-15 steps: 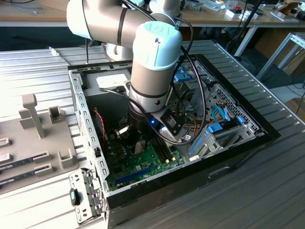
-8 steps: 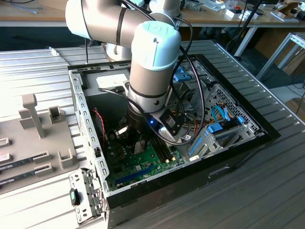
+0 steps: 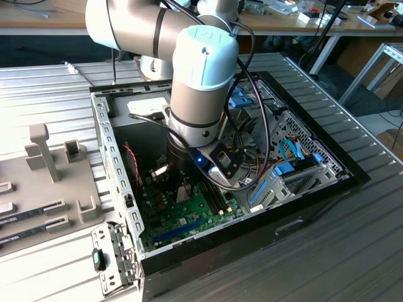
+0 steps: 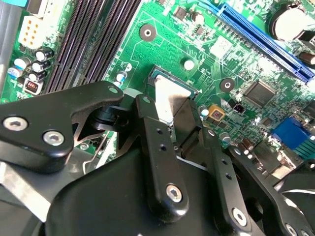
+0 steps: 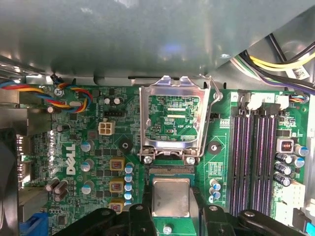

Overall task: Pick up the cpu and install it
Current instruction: 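Place the cpu into insertion slot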

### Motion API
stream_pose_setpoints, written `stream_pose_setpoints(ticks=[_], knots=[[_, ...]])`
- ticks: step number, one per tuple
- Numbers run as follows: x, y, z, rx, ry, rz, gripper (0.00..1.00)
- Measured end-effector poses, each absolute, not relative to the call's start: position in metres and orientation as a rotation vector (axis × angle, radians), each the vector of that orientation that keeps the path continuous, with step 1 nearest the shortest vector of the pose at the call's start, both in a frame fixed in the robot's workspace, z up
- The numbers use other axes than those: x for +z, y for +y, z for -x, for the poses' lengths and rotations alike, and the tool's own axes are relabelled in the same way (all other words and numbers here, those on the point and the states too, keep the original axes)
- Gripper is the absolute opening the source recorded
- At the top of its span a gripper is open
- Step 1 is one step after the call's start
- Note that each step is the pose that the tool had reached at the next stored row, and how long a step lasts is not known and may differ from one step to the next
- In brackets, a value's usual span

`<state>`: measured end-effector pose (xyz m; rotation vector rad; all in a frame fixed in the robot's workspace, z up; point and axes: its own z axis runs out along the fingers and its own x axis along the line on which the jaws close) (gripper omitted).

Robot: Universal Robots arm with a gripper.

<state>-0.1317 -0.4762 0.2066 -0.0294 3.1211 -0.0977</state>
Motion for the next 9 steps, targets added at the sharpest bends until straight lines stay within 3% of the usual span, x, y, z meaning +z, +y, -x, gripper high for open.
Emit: stream_pose_setpoints(ticks=[9], knots=[[0.2057,-0.4755,0.1332,-0.09,3.121,0.029,0.4]])
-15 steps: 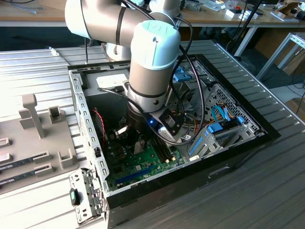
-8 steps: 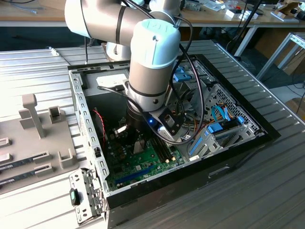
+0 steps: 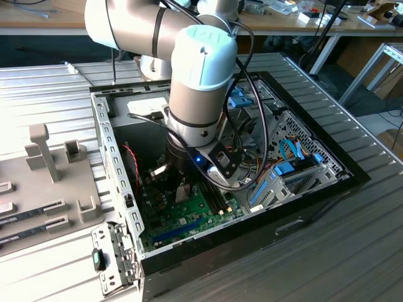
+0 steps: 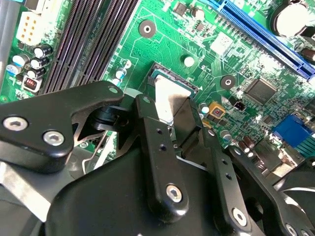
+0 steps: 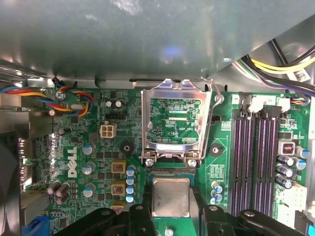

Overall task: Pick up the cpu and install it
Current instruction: 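Place the cpu into insertion slot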

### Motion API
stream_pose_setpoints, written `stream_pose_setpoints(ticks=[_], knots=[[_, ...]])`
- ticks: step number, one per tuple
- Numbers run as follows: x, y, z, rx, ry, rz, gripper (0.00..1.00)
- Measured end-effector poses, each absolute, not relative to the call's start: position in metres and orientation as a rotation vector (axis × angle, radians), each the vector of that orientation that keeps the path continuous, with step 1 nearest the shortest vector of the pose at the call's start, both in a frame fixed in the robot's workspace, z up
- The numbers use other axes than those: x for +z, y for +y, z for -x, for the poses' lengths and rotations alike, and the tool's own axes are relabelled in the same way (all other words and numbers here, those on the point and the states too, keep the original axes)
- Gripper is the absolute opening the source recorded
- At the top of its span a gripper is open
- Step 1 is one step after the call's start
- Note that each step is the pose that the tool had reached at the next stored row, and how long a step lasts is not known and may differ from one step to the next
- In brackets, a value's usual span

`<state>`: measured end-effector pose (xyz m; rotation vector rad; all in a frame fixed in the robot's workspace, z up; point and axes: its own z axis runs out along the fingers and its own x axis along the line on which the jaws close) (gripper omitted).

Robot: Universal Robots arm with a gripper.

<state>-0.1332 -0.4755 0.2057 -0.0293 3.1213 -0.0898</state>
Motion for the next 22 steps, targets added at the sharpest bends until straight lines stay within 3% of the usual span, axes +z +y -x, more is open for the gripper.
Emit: stream_pose_setpoints(ticks=[22], knots=[[0.2028,-0.484,0.1284,-0.07,3.125,-0.017,0.4]])
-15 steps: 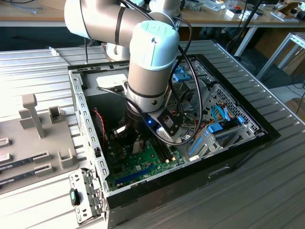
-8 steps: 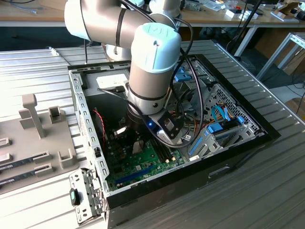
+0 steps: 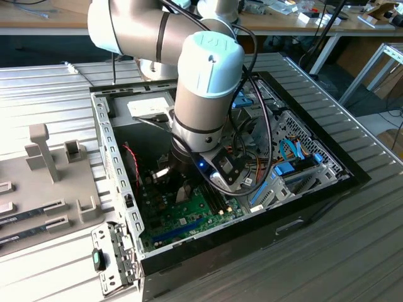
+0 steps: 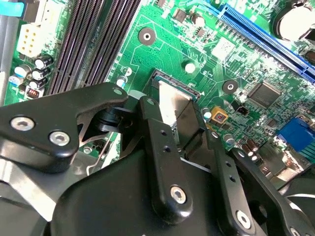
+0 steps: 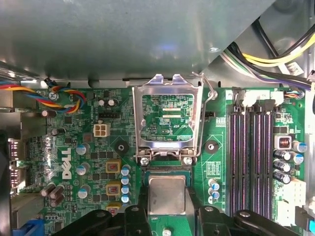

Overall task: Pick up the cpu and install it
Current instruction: 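Place the cpu into insertion slot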

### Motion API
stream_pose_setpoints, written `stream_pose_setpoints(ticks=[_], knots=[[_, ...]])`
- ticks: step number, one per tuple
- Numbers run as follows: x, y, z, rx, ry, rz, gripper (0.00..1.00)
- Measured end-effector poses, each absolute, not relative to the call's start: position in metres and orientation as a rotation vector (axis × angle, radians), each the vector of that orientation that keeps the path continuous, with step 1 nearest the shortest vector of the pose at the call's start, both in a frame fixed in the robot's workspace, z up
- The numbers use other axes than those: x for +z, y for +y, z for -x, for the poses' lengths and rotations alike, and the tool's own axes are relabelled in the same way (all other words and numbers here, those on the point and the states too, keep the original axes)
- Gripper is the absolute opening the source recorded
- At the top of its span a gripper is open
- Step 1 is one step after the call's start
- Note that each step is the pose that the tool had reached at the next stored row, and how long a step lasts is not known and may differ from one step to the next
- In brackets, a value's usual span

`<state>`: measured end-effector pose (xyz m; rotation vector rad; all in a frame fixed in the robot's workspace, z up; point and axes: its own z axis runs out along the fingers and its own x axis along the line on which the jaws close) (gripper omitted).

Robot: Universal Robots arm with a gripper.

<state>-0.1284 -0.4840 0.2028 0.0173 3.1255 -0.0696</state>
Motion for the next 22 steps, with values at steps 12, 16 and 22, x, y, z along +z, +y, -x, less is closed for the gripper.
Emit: stream_pose_setpoints(ticks=[12,16,22], knots=[[0.202,-0.484,0.128,-0.07,3.125,-0.018,0.47],[0.207,-0.484,0.128,-0.067,3.125,-0.018,0.47],[0.215,-0.481,0.128,-0.064,3.126,-0.018,0.46]])
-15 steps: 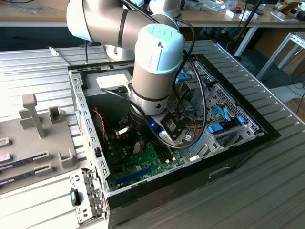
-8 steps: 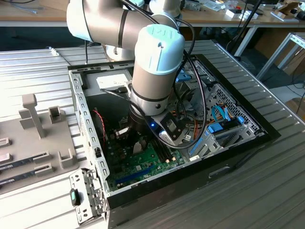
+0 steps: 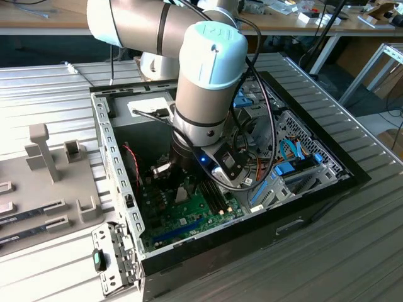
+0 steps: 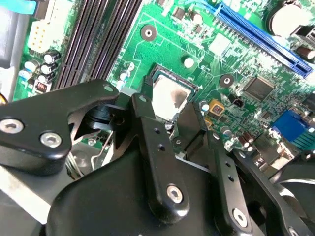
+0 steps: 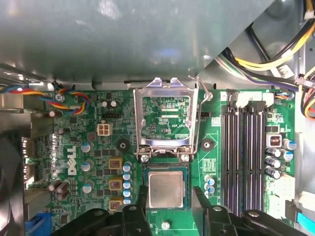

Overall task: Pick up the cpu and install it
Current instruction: 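Place the cpu into insertion slot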

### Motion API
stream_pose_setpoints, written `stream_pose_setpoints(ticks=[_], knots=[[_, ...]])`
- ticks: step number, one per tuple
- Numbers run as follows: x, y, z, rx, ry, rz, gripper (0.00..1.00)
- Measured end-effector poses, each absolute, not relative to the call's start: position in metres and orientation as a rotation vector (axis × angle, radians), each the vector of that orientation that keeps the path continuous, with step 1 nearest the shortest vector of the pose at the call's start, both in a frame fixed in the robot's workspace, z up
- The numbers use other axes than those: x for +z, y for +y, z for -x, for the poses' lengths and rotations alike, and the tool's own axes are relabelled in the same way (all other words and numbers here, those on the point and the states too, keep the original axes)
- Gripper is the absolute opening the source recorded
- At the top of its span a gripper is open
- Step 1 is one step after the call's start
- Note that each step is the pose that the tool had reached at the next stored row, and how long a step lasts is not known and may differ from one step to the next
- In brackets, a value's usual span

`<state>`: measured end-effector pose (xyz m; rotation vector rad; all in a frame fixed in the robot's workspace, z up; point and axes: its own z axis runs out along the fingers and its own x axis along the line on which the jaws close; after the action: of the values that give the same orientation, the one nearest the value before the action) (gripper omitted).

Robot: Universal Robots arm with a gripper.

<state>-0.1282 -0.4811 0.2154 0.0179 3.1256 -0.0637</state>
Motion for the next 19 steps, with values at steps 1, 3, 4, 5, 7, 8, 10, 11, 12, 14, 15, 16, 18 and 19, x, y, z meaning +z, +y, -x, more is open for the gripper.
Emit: stream_pose_setpoints(ticks=[1,3,4,5,7,8,10,11,12,14,15,16,18,19], knots=[[0.2154,-0.4797,0.1282,-0.063,3.125,-0.018,0.4],[0.2154,-0.478,0.1282,-0.059,3.126,-0.018,0.27],[0.2154,-0.4772,0.1282,-0.057,3.126,-0.018,0.27],[0.2155,-0.476,0.1282,-0.054,3.126,-0.018,0.21],[0.2154,-0.4751,0.1282,-0.049,3.126,-0.018,0.11],[0.2153,-0.475,0.1277,-0.048,3.126,-0.017,0.11],[0.2145,-0.475,0.1249,-0.048,3.133,-0.017,0.11],[0.2135,-0.475,0.1234,-0.049,3.137,-0.017,0.11],[0.2131,-0.475,0.1229,-0.049,3.138,-0.017,0.11],[0.2121,-0.475,0.1225,-0.048,3.14,-0.017,0.11],[0.2112,-0.475,0.1223,-0.047,3.141,-0.016,0.11],[0.2107,-0.475,0.1223,-0.046,3.142,-0.016,0.11],[0.2097,-0.4751,0.1221,-0.044,3.143,-0.016,0.11],[0.2096,-0.4752,0.1218,-0.044,3.144,-0.016,0.11]])
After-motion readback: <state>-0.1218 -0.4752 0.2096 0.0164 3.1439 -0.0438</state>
